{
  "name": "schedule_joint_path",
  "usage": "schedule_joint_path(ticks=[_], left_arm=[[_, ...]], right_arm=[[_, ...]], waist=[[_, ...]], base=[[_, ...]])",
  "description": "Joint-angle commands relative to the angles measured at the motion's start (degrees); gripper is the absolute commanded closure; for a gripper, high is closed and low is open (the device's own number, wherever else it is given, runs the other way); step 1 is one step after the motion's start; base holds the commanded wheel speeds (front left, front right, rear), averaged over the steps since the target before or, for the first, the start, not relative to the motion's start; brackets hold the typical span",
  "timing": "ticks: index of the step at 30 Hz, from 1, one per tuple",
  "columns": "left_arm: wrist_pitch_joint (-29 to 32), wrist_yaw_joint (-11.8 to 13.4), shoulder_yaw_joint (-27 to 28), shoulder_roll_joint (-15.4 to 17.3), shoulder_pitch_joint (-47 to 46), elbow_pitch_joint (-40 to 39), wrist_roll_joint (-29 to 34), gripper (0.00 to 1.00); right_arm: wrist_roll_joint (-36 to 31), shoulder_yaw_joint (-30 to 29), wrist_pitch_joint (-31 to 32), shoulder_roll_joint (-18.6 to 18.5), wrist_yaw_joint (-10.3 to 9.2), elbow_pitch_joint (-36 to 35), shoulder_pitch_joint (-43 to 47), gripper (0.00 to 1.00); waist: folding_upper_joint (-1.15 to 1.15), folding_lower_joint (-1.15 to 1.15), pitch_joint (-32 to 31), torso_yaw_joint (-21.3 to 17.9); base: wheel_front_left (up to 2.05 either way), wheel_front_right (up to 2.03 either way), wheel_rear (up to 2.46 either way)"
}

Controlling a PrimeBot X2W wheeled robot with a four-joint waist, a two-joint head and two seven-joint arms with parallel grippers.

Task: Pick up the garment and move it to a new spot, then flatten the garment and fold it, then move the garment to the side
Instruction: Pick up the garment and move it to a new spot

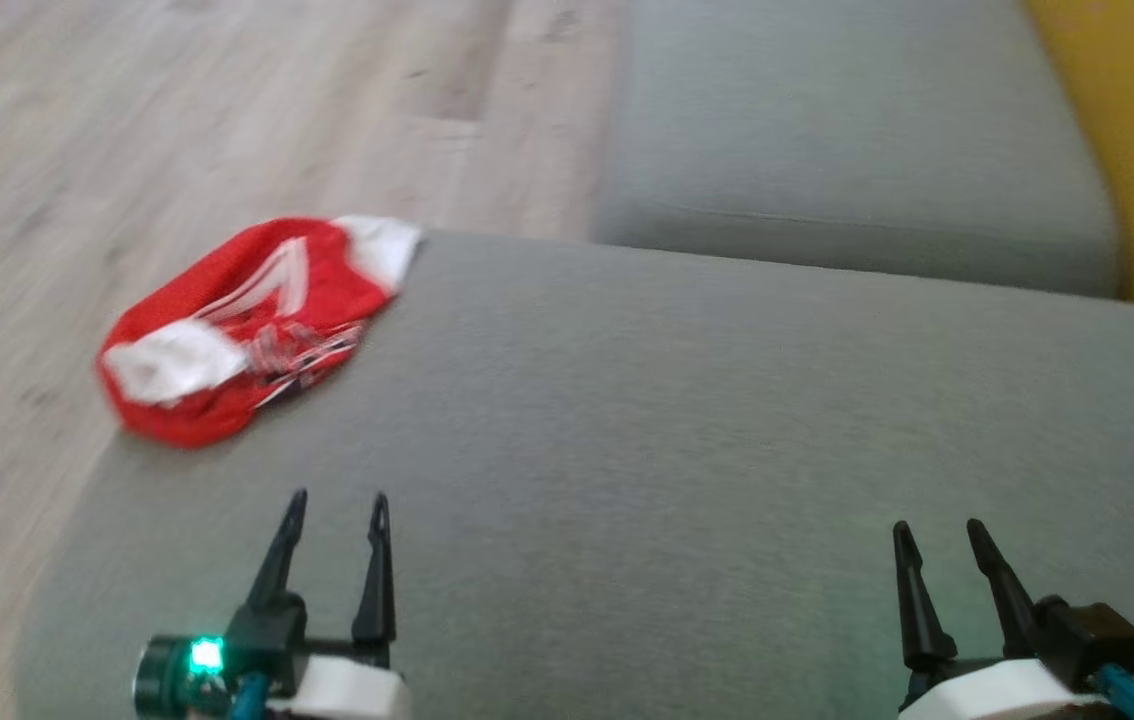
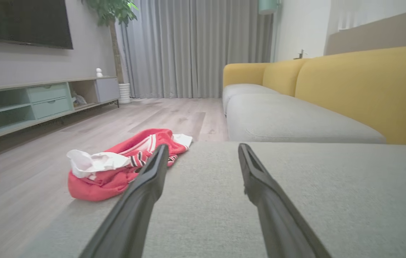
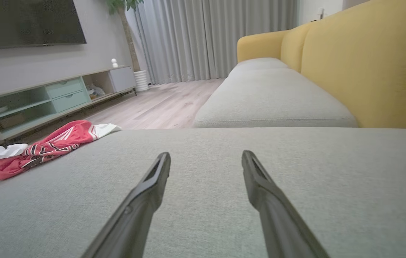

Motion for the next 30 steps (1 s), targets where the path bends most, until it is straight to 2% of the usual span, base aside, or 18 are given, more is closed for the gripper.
schedule_joint_path(ticks=[1, 5, 9, 12, 18, 21, 25, 28, 30], left_arm=[[-0.3, 0.2, 2.1, 0.1, -4.2, -2.9, 0.4, 0.00], [-0.3, 0.5, 4.2, 0.3, -4.5, -5.6, -0.4, 0.00], [-0.3, 1.7, 6.9, 0.3, -5.1, -9.4, -0.4, 0.00], [-0.3, 1.6, 7.7, 0.3, -5.8, -10.4, -0.4, 0.00], [-0.3, -1.5, 7.6, 1.9, -14.6, -9.0, 0.5, 0.00], [-0.3, -4.0, 6.9, 2.9, -24.1, -4.3, 0.5, 0.00], [3.2, -7.9, 6.7, 4.2, -38.7, 8.4, -1.4, 0.00], [6.3, -9.2, 7.4, 5.4, -48.8, 18.6, -3.2, 0.00], [8.8, -9.3, 8.6, 6.2, -54.2, 25.1, -4.5, 0.00]], right_arm=[[0.2, 0.9, -0.6, -0.4, 0.37, -1.9, -2.4, 0.00], [0.2, 0.6, -0.6, -0.3, 0.37, -1.6, -3.1, 0.00], [-0.1, 2.1, -0.6, -1.4, 0.37, -0.4, -6.1, 0.00], [-0.1, 2.6, -0.6, -2.3, 0.37, 0.2, -7.3, 0.00], [-0.6, 1.8, -0.6, -6.1, 0.37, 0.3, -7.7, 0.00], [-1.6, 1.0, -0.6, -9.5, 0.37, -1.2, -8.2, 0.00], [-2.3, 1.4, -0.6, -15.0, 0.37, -2.8, -10.3, 0.00], [-2.5, 1.8, -0.6, -18.8, 0.37, -3.8, -12.0, 0.00], [-2.3, 1.6, -0.6, -21.0, 0.37, -4.6, -13.1, 0.00]], waist=[[0.00, 0.00, 1.3, 6.9], [0.00, 0.00, 3.0, 13.1], [0.00, 0.00, 6.1, 15.7], [0.00, 0.00, 7.4, 16.6], [0.00, 0.00, 12.8, 19.1], [0.00, 0.00, 18.2, 18.6], [0.00, 0.00, 25.4, 15.4], [0.00, 0.00, 30.0, 12.4], [0.00, 0.00, 32.6, 10.5]], base=[[0.00, 0.00, 0.00], [0.00, 0.00, 0.00], [0.00, 0.00, 0.00], [0.00, 0.00, 0.00], [0.00, 0.00, 0.00], [0.00, 0.00, 0.00], [0.00, 0.00, 0.00], [0.00, 0.00, 0.00], [0.00, 0.00, 0.00]])
